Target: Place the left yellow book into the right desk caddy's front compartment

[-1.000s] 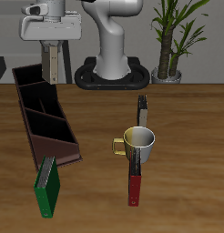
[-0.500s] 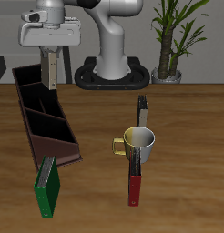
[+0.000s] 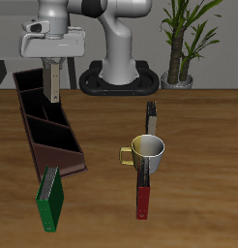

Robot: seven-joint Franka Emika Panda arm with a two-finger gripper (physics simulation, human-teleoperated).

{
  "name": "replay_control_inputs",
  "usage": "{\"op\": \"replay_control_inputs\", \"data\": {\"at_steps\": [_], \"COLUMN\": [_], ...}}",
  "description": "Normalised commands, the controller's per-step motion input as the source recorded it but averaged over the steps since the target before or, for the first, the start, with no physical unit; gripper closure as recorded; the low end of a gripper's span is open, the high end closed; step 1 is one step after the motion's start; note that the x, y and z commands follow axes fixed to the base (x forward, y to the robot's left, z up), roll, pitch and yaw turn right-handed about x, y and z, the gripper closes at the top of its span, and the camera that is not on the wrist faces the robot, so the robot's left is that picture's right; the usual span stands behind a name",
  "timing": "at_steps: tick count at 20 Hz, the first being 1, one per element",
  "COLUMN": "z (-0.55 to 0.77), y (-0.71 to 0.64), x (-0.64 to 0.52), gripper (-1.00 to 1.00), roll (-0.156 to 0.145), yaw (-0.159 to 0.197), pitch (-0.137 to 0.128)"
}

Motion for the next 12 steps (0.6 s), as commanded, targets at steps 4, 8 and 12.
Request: {"op": "replay_control_inputs", "data": {"at_steps": [4, 8, 12], "z": [-0.05, -0.08, -0.08], "y": [0.02, 0.05, 0.00], "x": [0.05, 0.07, 0.11], "gripper": [1.00, 1.00, 1.00], "roll": [0.007, 0.010, 0.003], "yaw": [-0.005, -0.009, -0.008], "pitch": [0.008, 0.004, 0.007]}}
